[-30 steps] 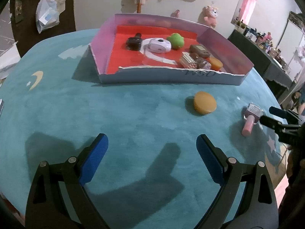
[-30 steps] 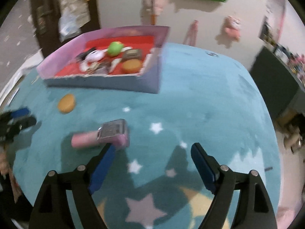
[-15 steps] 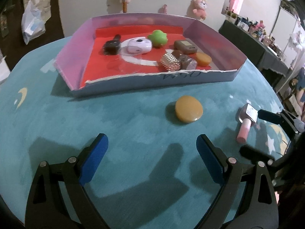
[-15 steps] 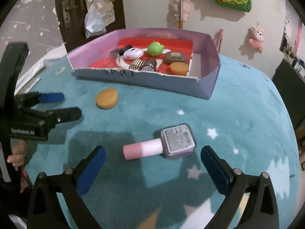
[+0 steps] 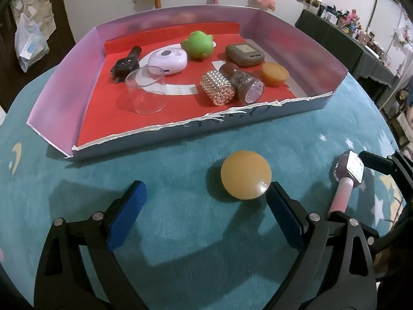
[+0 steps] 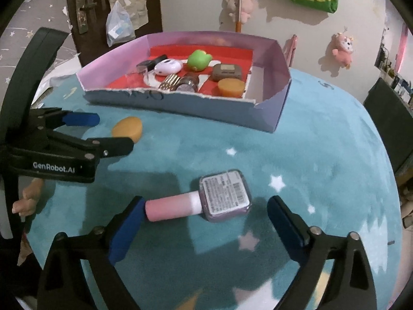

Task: Organize rigid objects
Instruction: 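Lift the polish bottle with the right tool while the left tool grasps the orange sponge, then carry the polish with the right tool while the left tool carries the sponge into the box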

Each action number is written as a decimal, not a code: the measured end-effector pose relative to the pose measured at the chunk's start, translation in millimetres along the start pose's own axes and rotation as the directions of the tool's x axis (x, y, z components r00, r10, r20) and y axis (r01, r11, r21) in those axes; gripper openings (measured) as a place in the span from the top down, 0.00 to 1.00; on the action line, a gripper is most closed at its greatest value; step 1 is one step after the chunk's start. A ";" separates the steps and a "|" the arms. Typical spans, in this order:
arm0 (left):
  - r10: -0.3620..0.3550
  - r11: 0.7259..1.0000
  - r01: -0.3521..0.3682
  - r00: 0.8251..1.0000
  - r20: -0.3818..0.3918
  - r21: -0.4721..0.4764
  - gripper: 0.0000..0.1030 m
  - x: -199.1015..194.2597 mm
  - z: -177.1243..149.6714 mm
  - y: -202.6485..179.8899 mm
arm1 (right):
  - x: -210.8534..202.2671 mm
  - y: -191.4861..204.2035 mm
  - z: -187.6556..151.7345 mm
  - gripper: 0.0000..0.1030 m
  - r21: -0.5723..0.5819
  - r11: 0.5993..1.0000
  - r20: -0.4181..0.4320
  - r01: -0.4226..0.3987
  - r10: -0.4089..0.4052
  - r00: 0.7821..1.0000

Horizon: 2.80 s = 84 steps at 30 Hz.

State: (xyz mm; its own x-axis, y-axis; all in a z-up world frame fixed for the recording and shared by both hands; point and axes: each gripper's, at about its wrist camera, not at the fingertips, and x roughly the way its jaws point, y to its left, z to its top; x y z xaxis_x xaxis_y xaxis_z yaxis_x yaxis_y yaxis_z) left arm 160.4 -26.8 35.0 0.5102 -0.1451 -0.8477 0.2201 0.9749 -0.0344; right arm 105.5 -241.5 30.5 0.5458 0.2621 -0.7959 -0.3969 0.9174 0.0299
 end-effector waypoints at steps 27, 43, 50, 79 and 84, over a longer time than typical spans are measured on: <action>-0.050 0.996 0.043 0.996 0.073 0.084 0.65 -2.0 1.4 -13.5 | -3.4 2.9 0.4 0.22 0.046 0.999 0.043 -0.027 0.025 0.999; -0.125 0.989 0.116 0.987 0.102 0.096 0.65 -40.3 -27.6 -9.8 | -9.1 12.5 -7.2 0.22 0.032 0.999 0.024 -0.041 0.040 0.999; -0.101 0.993 0.096 0.993 0.063 0.075 0.65 -29.0 -41.3 -5.2 | -6.5 14.3 -8.6 0.22 0.029 0.999 0.006 -0.033 0.033 0.999; -0.087 0.995 0.082 0.990 0.110 0.057 0.65 -32.4 -46.5 0.9 | -3.1 15.6 -5.7 0.22 0.020 1.000 0.018 -0.013 0.013 1.000; -0.108 0.993 0.101 0.987 0.118 0.064 0.65 -37.4 -47.6 -0.2 | -4.8 17.4 -5.1 0.22 0.021 1.000 0.029 -0.016 0.016 0.999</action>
State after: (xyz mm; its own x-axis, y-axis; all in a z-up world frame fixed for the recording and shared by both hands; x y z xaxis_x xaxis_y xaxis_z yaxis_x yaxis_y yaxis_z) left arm 101.6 -13.5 41.5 0.5780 -0.2683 -0.7707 0.3233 0.9424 -0.0856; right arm 92.2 -228.3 31.8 0.5609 0.2850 -0.7773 -0.3903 0.9190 0.0552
